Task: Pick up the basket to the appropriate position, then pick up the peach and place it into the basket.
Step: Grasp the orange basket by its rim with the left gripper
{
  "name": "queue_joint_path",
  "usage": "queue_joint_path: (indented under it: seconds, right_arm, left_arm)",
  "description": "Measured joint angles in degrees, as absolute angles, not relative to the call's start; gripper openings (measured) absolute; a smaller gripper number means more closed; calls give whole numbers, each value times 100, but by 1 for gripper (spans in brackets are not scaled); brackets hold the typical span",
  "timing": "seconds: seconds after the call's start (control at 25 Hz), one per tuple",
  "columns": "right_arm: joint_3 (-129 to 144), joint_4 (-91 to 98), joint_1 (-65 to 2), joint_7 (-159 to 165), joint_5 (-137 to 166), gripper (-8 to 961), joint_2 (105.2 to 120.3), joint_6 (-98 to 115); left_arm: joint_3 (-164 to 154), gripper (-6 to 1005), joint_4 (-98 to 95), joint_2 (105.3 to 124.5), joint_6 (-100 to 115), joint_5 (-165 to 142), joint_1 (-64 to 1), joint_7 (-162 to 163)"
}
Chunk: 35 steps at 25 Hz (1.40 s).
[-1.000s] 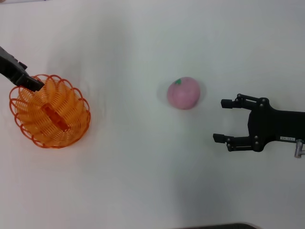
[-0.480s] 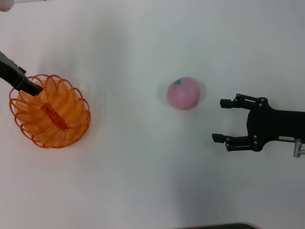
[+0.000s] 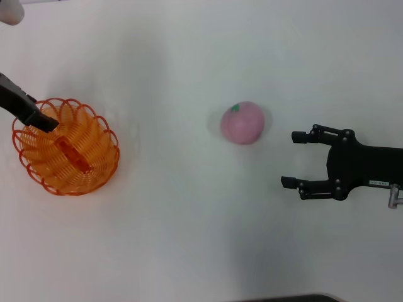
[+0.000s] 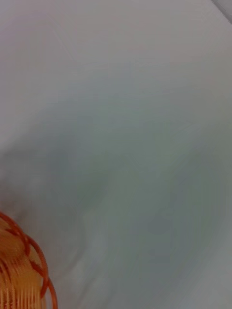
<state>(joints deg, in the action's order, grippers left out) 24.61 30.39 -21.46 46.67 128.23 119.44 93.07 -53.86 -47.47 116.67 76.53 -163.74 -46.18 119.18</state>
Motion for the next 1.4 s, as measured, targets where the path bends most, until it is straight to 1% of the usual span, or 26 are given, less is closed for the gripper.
queue_joint_path:
  seconds: [0.52, 0.72, 0.92, 1.28, 1.4]
  right_arm:
    - [2461, 3032, -2153, 4667, 12831, 915, 11944, 9280]
    - [2461, 3032, -2153, 4667, 12818, 915, 11944, 9265]
    - [2461, 3032, -2155, 4667, 12815, 915, 11948, 9229]
    - [2461, 3032, -2180, 4674, 12815, 915, 11953, 9219]
    - [2461, 3032, -2183, 4675, 12815, 915, 11953, 9219]
  left_arm:
    - [-5440, 689, -4732, 11665, 7661, -16374, -4596, 11913]
    - [-5537, 646, -4801, 11688, 7653, -16374, -4586, 11911]
    - [-5537, 435, -4837, 11683, 7646, -16374, -4586, 11974]
    - [-5535, 209, -4842, 11675, 7646, -16373, -4588, 11978]
    - [-5528, 165, -4843, 11668, 7647, -16373, -4589, 11979]
